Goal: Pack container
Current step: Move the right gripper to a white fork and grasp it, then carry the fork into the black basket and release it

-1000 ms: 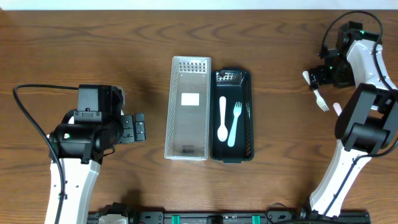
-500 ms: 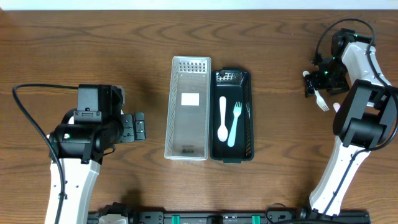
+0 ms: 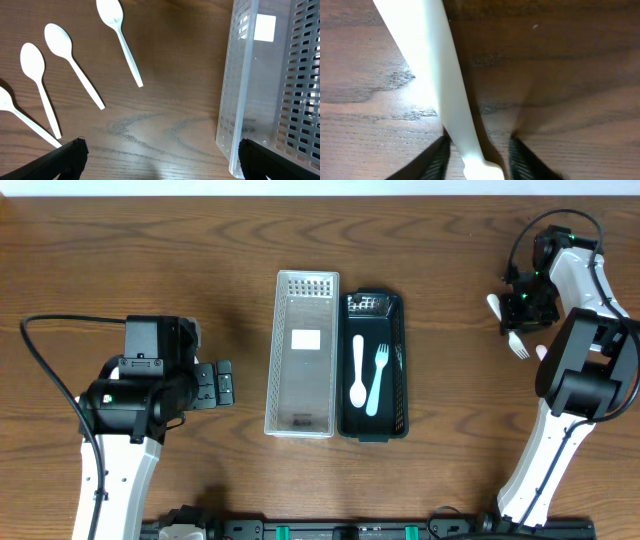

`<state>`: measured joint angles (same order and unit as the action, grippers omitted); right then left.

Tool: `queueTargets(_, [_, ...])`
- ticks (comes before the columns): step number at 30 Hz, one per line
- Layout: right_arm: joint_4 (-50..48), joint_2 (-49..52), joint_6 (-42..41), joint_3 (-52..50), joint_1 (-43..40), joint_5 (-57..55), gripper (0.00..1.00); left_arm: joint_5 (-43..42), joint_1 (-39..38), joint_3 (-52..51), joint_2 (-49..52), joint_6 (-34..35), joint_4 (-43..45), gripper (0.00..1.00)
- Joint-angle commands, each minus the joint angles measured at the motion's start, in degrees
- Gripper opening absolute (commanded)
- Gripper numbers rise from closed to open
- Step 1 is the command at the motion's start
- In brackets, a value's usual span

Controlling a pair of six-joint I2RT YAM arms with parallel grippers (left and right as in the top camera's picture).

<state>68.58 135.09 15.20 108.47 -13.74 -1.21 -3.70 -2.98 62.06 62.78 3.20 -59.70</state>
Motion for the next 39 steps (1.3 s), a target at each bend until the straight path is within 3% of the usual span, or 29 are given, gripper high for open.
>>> queueTargets(1, [0.07, 0.26, -0.42, -0.15, 0.31, 0.39, 0.35, 0.07, 0.35, 0.68, -0.31, 0.55, 0.0, 0.98])
queueTargets(4, [0.04, 0.26, -0.42, -0.15, 0.33, 0.42, 0.24, 0.07, 0.35, 0.68, -0.31, 0.57, 0.0, 0.98])
queueTargets(18, [0.02, 0.24, -0.68, -0.13, 1.42, 0.39, 0.02, 0.07, 0.35, 0.68, -0.31, 0.55, 0.0, 0.98])
queueTargets(23, [3.06, -2.1, -4.33, 0.85, 3.69, 0.42, 0.01, 0.07, 0.35, 0.68, -0.31, 0.55, 0.0, 0.98])
queueTargets(28, [4.85, -12.0, -7.1, 1.38, 8.44, 0.5, 0.01, 0.07, 0.35, 0.68, -0.31, 0.55, 0.24, 0.98])
queueTargets(34, [5.57, -28.09, -12.5, 1.38, 19.39, 2.99, 0.01, 0.07, 0.35, 0.68, -0.31, 0.55, 0.22, 0.98])
queueTargets(39, [9.16, -33.75, -21.35, 1.36, 30.51, 2.95, 0.01, 0.07, 0.35, 0.68, -0.31, 0.55, 0.17, 0.98])
